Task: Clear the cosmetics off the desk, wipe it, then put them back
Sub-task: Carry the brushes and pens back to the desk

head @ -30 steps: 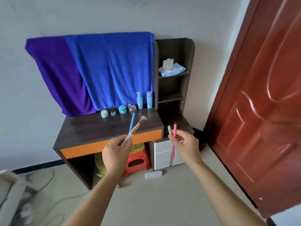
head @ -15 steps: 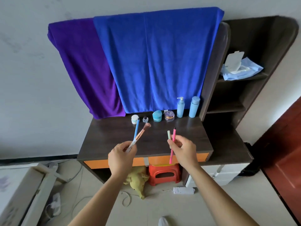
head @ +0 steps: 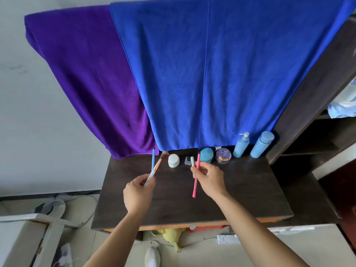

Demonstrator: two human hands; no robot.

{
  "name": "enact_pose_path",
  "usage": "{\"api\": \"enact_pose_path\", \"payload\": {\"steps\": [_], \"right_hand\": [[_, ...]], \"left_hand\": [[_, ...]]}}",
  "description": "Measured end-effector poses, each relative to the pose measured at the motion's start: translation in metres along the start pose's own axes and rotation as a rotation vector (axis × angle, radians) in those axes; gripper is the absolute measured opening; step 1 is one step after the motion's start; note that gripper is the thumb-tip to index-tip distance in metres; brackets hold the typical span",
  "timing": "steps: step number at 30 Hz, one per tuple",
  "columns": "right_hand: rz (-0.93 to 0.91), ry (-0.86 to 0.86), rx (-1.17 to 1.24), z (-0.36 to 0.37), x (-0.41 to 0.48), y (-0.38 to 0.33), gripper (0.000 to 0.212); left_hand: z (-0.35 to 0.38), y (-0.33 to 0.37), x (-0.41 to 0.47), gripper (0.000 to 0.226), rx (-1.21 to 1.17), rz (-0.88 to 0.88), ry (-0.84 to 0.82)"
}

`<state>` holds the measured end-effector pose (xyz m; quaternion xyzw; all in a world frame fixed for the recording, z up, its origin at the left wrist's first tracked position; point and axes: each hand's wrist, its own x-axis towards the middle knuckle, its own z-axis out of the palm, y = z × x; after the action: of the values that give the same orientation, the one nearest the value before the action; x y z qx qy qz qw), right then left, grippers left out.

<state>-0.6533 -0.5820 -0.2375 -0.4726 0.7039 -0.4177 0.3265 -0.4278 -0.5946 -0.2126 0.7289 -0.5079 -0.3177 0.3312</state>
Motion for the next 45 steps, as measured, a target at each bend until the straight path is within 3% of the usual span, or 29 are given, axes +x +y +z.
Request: {"api": "enact_pose_path", "payload": {"steps": [4, 13, 23, 31, 37, 40, 42, 45], "right_hand": [[0.122, 0.031, -0.043, 0.033, 0.019, 0.007, 0.013], [0.407, 0.090, -0.100, 0.104, 0.043, 0.035, 0.008], [0.512, 0.017, -0.241, 0.139, 0.086, 0.072, 0.016], [0.561, -0.030, -0.353, 0.121, 0.078, 0.090, 0.030], [0.572, -0.022, -0.342, 0.117, 0.065, 0.084, 0.056], [0.586, -0.008, -0.317, 0.102, 0.052, 0.068, 0.058], [0.546, 0.076, -0.293, 0.085, 0.046, 0.054, 0.058], [0.394, 0.296, -0.354, 0.052, 0.027, 0.028, 0.059]], "left_hand": [[0.012, -0.030, 0.051, 0.024, 0.004, -0.075, -0.104], [0.050, -0.091, 0.122, 0.015, 0.099, -0.176, -0.318], [0.108, -0.099, 0.144, 0.020, 0.126, -0.264, -0.362], [0.103, -0.109, 0.144, 0.029, 0.223, -0.253, -0.241], [0.091, -0.107, 0.142, 0.057, 0.446, -0.133, -0.409], [0.075, -0.095, 0.139, 0.056, 0.422, -0.044, -0.472], [0.062, -0.080, 0.141, 0.056, 0.388, 0.107, -0.471], [0.047, -0.040, 0.142, 0.060, 0.372, 0.535, -0.412]]}}
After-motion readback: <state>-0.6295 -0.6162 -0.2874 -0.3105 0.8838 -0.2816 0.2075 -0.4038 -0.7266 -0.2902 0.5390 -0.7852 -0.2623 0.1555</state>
